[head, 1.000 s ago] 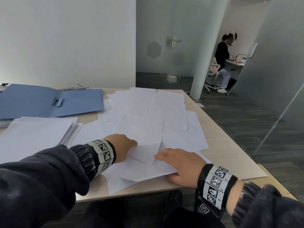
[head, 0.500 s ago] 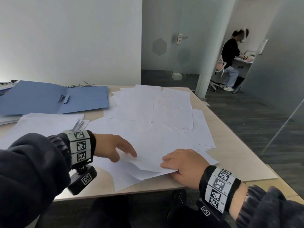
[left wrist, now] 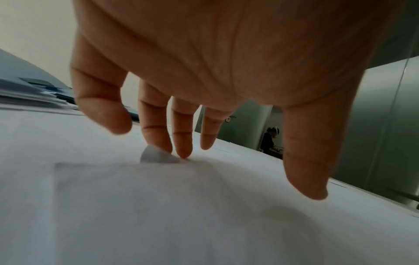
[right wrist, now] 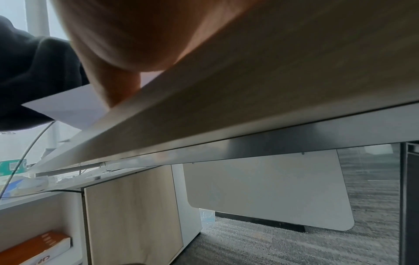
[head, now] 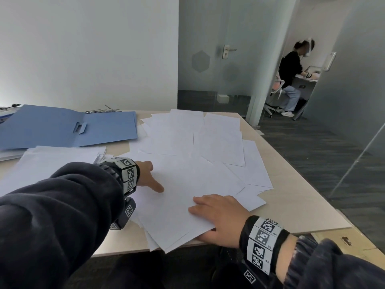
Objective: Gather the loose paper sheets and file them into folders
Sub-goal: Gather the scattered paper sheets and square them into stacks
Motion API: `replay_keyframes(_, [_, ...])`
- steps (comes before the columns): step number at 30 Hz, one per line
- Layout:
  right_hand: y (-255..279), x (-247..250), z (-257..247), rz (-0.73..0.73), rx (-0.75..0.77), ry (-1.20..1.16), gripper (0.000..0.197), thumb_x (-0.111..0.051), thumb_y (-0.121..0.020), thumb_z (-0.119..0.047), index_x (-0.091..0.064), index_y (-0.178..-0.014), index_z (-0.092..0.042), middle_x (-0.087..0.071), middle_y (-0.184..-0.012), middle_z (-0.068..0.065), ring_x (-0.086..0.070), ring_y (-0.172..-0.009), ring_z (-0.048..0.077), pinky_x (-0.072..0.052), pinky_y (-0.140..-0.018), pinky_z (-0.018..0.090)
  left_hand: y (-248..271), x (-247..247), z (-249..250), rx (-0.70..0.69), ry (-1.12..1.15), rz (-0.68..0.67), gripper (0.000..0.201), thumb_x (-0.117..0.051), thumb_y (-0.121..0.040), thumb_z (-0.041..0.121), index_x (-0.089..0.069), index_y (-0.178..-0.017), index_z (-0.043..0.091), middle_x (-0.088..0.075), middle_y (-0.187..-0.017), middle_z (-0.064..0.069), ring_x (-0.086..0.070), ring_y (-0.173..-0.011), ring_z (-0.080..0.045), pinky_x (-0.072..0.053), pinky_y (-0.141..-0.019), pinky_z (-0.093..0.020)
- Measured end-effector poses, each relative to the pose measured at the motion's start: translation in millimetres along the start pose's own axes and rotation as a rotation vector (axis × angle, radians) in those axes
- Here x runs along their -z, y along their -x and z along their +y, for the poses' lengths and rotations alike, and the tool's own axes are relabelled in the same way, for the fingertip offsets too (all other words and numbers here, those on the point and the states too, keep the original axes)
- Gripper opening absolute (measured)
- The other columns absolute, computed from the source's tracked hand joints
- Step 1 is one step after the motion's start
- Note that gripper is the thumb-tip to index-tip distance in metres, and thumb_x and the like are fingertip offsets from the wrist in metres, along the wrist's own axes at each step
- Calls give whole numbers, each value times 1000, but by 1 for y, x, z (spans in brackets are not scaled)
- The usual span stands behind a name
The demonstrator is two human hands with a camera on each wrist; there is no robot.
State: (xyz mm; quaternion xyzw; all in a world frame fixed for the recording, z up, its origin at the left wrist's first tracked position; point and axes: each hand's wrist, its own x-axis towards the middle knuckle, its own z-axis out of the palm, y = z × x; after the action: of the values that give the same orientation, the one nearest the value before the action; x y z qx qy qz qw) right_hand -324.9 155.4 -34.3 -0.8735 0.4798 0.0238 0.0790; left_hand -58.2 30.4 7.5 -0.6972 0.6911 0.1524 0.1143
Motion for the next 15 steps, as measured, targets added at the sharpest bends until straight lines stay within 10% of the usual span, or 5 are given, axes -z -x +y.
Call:
replay_keyframes(7, [4, -7, 3, -1, -10, -31, 86, -35, -71, -83, -28, -150, -48, -15, -165, -19, -8, -153, 9, -6, -122, 44, -14, -2, 7, -8, 7, -17, 59, -74, -68, 69, -62, -84, 13, -61, -81, 1, -57, -80, -21, -43, -73, -28])
replay_keyframes(15, [7, -16, 2, 37, -17, -37, 96, -44, -64, -89, -23, -150, -51, -11, -165, -20, -3, -153, 8, 2, -121, 43, -6, -7, 15, -16, 87, 54, 67, -79, -68, 62, -54, -113, 19, -59, -104, 3, -55, -98, -20, -42, -81, -30])
